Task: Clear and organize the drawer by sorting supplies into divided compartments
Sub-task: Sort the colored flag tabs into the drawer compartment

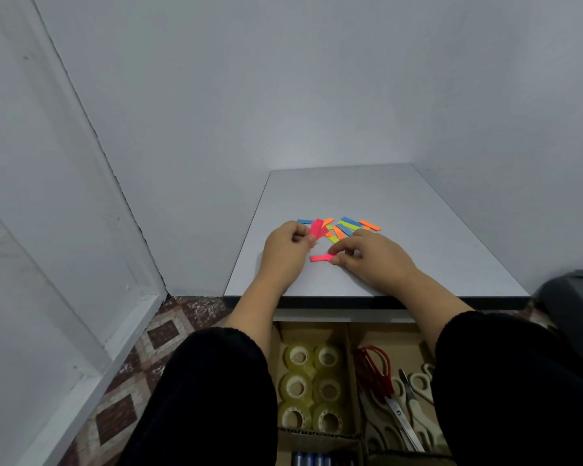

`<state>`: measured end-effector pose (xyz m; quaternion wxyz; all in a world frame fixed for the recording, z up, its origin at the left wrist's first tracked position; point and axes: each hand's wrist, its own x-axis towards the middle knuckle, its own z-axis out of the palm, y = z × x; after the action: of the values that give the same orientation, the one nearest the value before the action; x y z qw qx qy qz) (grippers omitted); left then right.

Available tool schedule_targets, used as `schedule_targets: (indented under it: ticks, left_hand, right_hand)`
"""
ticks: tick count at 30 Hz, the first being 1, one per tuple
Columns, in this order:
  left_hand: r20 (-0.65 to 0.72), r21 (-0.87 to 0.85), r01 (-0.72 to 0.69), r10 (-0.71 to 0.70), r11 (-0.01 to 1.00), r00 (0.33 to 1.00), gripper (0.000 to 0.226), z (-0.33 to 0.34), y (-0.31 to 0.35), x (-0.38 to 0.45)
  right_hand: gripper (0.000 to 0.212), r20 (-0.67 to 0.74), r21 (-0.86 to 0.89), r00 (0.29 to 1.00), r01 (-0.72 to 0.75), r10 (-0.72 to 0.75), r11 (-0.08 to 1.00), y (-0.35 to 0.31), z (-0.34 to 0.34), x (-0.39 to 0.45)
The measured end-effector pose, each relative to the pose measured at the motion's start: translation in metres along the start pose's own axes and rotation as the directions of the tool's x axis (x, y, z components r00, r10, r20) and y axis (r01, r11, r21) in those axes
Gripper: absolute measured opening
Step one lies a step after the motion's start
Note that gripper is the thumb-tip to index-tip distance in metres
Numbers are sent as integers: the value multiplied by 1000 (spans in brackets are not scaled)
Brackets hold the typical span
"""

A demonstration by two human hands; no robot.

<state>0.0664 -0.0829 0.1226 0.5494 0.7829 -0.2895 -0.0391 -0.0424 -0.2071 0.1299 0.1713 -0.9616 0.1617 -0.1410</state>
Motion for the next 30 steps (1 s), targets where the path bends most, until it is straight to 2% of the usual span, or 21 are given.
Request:
schedule_targets:
  ticks: [8,12,16,19,21,22,24,26,30]
  left_hand:
    - [9,-17,14,-14,1000,1000,4,-2,4,-5]
    - [41,-5,4,-4,1000,999,8,-5,11,-14]
    - [64,30,29,-31,999,997,9,-3,15,-29]
    - [69,-16,14,-13,1000,998,9,-2,23,-57]
    - [61,-97,-6,12,995,998,1,-3,29,-81]
    - [60,-139,-15,23,990,998,4,-2,31,-95]
    - [77,-207,-22,38,978,996,11,0,29,-125]
    - [119,-246,-9,40,969,992,11,2,22,-155]
    - [241,-282,99,-29,954,970,4,10,-3,-208]
  right_hand:
    - [9,-50,157,995,-75,84,985,-1,0,-7]
    - [21,-59,215,990,-115,130,970,-4,-4,-19]
    - [20,-78,235,983,-144,166,961,-12,-8,-41]
    - [19,-107,265,971,-181,215,947,-17,-10,-66]
    - [17,-133,306,961,-192,242,932,-19,-11,-85]
    - [14,-140,340,955,-202,262,918,-20,-12,-98]
    - [7,-124,405,943,-236,308,884,-20,-13,-127]
    - [9,-75,416,930,-299,359,859,-18,-13,-160]
    - [15,96,343,836,-537,541,770,-4,-5,-219]
